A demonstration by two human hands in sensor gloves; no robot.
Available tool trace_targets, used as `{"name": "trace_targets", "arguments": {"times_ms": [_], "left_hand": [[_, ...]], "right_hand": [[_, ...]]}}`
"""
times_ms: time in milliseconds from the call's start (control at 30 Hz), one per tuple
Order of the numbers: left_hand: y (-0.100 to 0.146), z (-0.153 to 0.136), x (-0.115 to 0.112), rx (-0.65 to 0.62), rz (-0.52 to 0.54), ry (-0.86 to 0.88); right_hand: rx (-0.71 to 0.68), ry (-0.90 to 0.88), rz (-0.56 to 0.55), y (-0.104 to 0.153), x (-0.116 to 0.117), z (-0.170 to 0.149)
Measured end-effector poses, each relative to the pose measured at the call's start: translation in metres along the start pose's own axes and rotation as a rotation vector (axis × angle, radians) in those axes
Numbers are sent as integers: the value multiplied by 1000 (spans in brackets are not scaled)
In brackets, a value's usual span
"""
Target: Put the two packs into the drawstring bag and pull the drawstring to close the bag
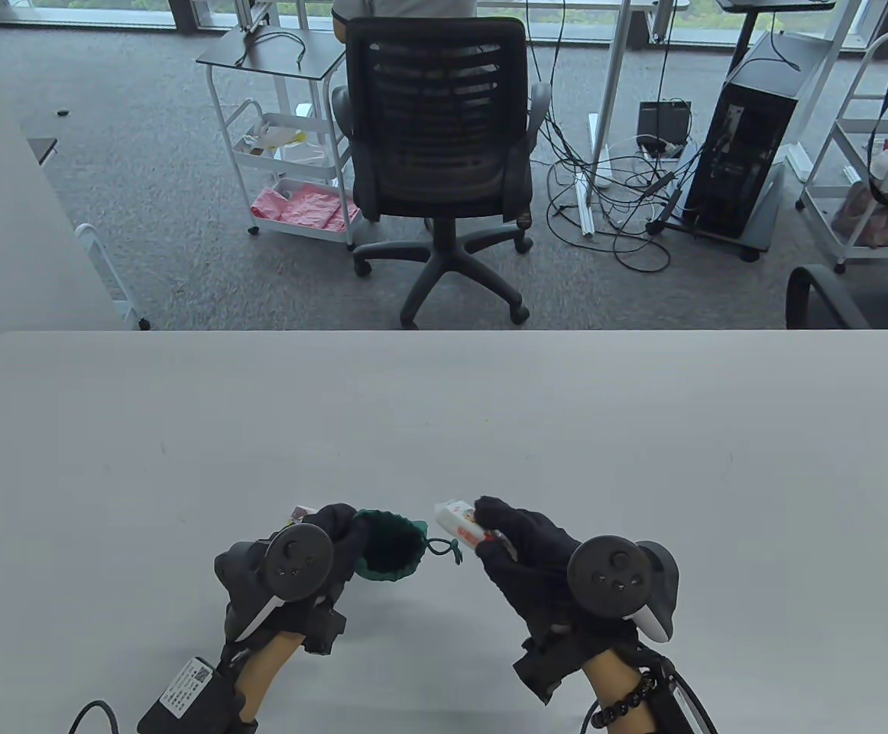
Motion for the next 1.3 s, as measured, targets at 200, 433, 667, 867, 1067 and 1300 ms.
{"name": "trace_targets", "arguments": {"times_ms": [200,433,667,867,1067,1300], "left_hand": [[7,16,-3,-73,17,-42],[15,31,-5,-142,17,-68],[23,41,-7,-186,-9,-59],[21,37,-13,-155,-89,34],[14,25,-17,-94,-160,147],[9,15,-14,-58,-159,197]], "right_hand": [[-36,57,79,4,23,18],[-22,216,82,5,42,20],[-34,366,-10,6,48,24],[-47,458,-72,8,55,28],[-50,518,-184,11,43,35],[17,440,-218,7,19,18]]}}
Point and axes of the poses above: the tracker on the back of each hand, its own z axis roughly to the thumb side, its own y axis roughly from the fingertips to the wrist, x = y × z, the point moved 5 cm from there along -y, roughly from the wrist to the fingertips, and after that the axes turned 15 degrees about x, right-handed, at the moved point
